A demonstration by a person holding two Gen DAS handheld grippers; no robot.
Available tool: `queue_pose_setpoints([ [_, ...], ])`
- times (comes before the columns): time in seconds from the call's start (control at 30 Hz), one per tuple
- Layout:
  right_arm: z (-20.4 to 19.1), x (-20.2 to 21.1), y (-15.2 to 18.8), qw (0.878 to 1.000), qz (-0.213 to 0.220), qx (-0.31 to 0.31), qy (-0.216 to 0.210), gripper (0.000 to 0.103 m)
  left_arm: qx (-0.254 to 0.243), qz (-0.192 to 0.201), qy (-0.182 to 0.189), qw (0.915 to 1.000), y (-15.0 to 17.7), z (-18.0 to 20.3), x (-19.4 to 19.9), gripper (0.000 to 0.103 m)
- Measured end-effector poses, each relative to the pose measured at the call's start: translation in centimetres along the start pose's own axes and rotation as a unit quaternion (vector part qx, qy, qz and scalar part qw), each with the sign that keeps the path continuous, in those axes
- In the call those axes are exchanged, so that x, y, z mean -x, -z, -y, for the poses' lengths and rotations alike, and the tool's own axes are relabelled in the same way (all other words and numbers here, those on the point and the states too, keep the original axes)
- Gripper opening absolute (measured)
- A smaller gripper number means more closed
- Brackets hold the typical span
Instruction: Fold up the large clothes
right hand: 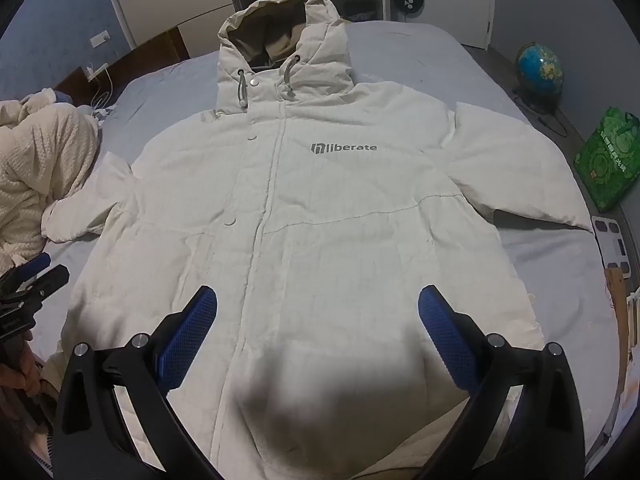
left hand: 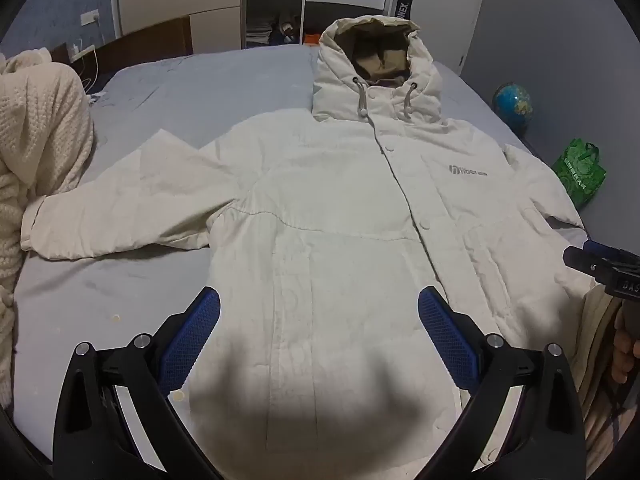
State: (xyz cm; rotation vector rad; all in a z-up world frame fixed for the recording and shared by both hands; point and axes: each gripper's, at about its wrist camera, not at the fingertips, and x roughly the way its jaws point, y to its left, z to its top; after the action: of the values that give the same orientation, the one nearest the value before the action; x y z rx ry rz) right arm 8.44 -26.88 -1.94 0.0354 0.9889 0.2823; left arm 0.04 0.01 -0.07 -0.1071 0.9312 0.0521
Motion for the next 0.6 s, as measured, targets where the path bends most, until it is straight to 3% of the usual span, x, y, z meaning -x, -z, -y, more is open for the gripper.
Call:
queue_pose_setpoints([
  [0.13, -0.1, 0.1, -0.1, 1.0, 0.005, 0.006, 0.005, 0.097, 0.003, -0.014, 0.002, 0.9999, -0.8, -0.1, -0.5, 0.096],
  [0.23, 0.0, 0.3, -0.1, 1.0, 0.01, 0.007, 0.009, 0.097, -0.006, 0.007, 0.003, 1.0, -0.1, 0.0, 0.4, 0.096],
  [0.6, -0.2, 0.1, 0.0, 1.0, 0.003, 0.006, -0.003, 0.097, -0.001, 0.001, 0.002, 1.0, 0.2, 0.1, -0.2, 0.096],
])
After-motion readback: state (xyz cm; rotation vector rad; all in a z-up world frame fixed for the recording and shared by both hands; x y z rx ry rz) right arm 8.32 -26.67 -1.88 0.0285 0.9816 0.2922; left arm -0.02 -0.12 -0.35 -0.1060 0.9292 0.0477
